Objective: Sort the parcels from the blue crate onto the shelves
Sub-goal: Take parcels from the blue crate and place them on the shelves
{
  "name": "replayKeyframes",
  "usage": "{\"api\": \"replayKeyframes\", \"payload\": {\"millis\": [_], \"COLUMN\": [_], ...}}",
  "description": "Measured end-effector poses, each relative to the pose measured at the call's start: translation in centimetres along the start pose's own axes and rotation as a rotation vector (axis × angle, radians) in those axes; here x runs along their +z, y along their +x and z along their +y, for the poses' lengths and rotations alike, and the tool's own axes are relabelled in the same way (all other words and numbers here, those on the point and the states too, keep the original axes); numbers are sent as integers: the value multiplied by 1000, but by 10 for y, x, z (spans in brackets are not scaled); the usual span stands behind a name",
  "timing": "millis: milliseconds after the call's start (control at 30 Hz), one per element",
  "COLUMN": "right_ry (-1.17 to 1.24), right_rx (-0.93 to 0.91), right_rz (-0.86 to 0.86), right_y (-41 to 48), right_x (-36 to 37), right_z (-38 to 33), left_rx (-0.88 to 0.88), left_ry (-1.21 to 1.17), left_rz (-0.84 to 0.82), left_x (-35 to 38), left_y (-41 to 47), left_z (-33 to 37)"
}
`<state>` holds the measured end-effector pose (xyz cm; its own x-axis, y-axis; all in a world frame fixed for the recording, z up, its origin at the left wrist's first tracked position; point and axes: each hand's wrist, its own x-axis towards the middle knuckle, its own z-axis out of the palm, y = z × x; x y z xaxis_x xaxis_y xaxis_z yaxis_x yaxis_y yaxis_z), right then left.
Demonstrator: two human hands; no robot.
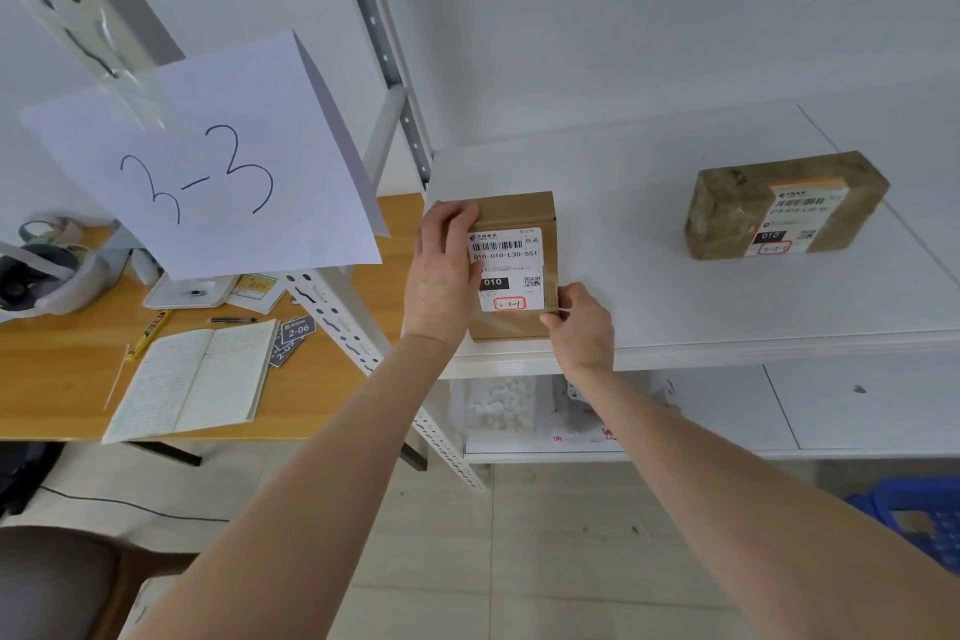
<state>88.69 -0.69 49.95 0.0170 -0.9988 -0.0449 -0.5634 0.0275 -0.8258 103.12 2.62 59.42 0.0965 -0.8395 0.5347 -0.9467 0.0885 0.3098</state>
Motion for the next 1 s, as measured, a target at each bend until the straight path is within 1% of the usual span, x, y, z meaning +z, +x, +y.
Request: {"api": "replayKeyframes", "payload": {"millis": [167,400,1000], "right_ry": [-8,-7,-1], "right_rx": [4,-6,17], "right_rz": [7,25,65], "right_y": [4,14,57], "right_x": [3,4,11], "right_z": [1,-2,-13], "left_rx": [9,-33,-43], "left_ry": [44,54,23], "left_rz": [-12,-40,-69], "left_x": [3,4,24], "left_y": [3,12,52], "left_z": [-2,-1,-12]}}
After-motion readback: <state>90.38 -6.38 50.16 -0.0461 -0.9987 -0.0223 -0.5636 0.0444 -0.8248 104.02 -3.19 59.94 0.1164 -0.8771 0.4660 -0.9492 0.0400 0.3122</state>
